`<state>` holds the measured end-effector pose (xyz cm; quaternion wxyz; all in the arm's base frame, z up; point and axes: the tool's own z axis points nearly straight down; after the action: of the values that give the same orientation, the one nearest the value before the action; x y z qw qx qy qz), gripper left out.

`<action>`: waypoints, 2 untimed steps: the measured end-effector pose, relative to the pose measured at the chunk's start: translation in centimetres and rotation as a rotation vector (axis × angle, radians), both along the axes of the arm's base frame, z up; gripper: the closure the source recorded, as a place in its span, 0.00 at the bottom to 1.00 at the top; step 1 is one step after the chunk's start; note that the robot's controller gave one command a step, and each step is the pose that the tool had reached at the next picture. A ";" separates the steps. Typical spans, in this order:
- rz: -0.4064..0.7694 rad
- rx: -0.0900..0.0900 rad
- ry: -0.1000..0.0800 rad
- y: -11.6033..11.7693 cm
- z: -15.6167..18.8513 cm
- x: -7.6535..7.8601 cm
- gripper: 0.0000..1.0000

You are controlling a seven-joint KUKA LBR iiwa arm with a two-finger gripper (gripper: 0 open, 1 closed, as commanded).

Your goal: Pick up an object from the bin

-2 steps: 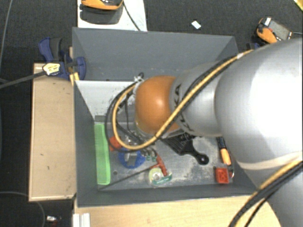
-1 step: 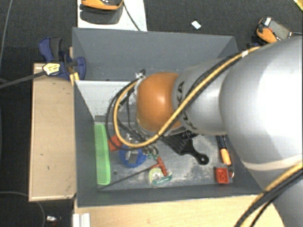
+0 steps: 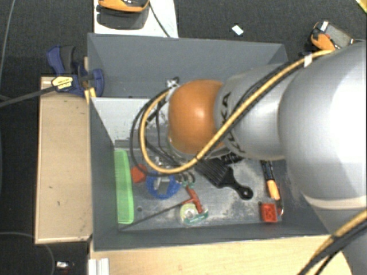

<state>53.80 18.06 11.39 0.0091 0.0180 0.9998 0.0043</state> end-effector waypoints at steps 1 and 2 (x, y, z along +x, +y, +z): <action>-0.002 0.001 -0.001 0.0 2.1 0.0 1.00; -0.004 0.002 -0.006 0.0 3.7 0.1 1.00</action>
Offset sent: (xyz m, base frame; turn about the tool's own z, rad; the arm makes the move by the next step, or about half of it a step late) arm 0.0003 0.0000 0.0268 0.0018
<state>53.94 18.07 15.13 0.0119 0.0201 0.9997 0.0056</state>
